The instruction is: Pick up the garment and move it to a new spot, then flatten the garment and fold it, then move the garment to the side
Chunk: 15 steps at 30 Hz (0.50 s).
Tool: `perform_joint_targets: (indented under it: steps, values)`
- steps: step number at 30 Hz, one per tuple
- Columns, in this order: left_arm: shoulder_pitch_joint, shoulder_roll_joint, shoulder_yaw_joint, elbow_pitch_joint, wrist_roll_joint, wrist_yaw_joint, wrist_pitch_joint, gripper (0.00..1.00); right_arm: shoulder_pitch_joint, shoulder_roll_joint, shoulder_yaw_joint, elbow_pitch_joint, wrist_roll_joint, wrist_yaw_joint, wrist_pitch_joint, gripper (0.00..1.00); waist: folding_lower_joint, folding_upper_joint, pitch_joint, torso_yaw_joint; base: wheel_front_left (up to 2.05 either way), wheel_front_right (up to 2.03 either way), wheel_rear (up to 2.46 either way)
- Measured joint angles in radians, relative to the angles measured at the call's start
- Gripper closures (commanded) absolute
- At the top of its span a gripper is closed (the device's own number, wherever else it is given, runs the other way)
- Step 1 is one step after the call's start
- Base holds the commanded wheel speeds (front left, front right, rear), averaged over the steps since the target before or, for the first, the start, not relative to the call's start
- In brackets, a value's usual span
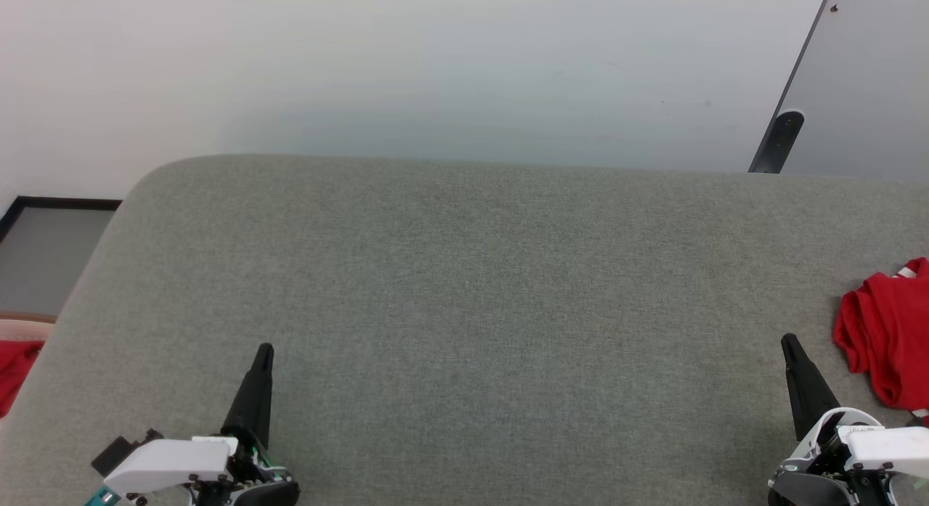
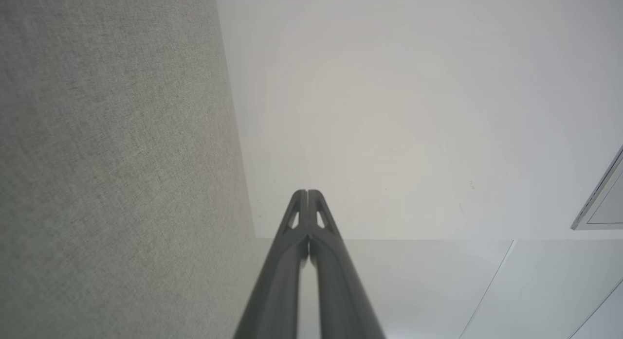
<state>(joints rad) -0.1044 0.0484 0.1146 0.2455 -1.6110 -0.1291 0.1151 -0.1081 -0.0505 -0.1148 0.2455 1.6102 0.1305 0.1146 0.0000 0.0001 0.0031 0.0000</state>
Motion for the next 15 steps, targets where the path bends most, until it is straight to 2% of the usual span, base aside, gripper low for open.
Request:
perform_joint_targets:
  steps: [15]
  values:
    - [0.000, 0.000, 0.000, 0.000, 0.000, 0.000, 0.000, 1.00, 0.000, 0.000, 0.000, 0.000, 0.000, 0.000, 0.000, 1.00, 0.0000, 0.0000, 0.000, 0.000, 0.00, 0.00, 0.00]
